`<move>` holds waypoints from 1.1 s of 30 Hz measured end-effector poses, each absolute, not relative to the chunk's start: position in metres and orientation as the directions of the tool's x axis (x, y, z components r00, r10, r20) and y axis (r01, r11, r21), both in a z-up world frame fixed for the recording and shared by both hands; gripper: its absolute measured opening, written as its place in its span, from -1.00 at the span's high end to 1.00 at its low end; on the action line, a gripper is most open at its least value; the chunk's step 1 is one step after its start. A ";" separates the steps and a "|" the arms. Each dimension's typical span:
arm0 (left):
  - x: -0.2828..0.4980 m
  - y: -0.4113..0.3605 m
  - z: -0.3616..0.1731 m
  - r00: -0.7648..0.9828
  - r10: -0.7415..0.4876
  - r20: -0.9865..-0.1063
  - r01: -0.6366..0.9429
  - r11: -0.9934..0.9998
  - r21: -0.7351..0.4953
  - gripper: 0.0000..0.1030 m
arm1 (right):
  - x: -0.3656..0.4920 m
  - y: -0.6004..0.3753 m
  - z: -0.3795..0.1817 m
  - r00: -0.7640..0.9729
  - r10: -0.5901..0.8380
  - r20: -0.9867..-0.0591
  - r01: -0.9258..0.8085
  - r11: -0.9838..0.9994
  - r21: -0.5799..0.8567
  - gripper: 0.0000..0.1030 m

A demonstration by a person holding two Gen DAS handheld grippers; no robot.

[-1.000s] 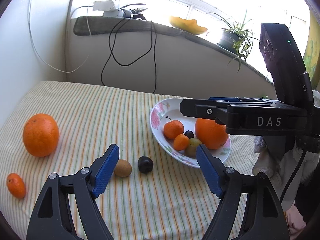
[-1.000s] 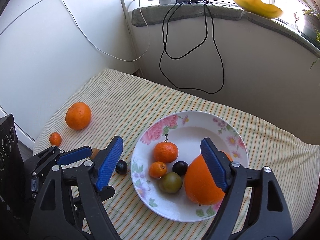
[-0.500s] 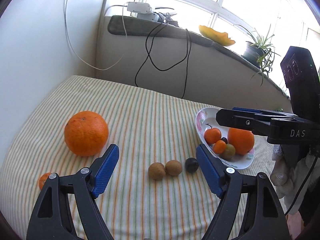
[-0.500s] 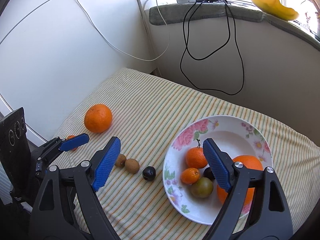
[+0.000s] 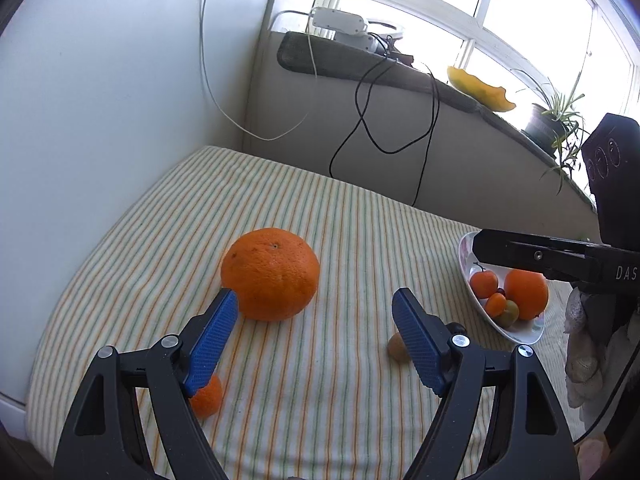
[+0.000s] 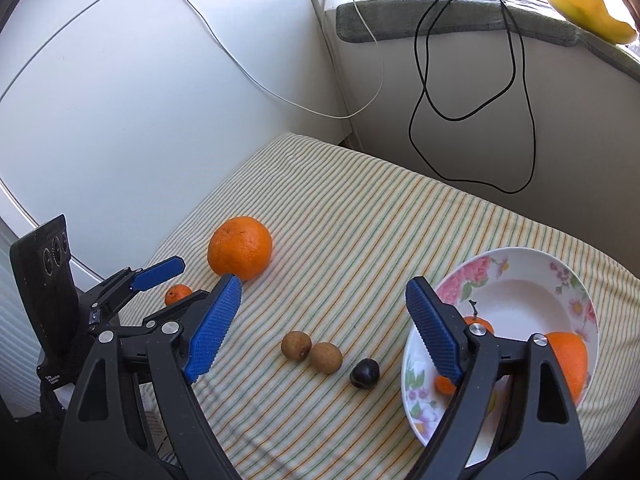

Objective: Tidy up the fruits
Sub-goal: 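Withdraw both tools from the plate toward the large tangerine, then close the right tool around the large tangerine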

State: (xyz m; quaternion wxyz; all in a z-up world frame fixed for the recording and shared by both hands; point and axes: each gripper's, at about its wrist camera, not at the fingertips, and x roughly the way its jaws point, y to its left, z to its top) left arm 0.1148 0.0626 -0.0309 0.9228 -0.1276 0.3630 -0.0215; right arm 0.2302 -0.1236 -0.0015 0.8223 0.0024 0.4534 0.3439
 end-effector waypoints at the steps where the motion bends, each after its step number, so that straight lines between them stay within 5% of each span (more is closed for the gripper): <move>1: 0.116 0.067 -0.032 0.733 -0.132 -0.667 -0.059 0.965 -0.256 -0.54 | 0.231 -0.120 -0.002 0.344 0.574 -0.743 -0.564 0.759 0.325 -0.69; 29: 0.143 0.102 -0.056 0.683 -0.256 -0.684 -0.074 0.907 -0.414 -0.54 | 0.272 -0.014 -0.061 0.076 0.648 -0.758 -0.512 0.677 0.528 -0.68; 33: 0.144 0.102 -0.057 0.679 -0.271 -0.682 -0.070 0.901 -0.429 -0.54 | 0.277 -0.002 -0.068 0.050 0.646 -0.762 -0.503 0.675 0.539 -0.52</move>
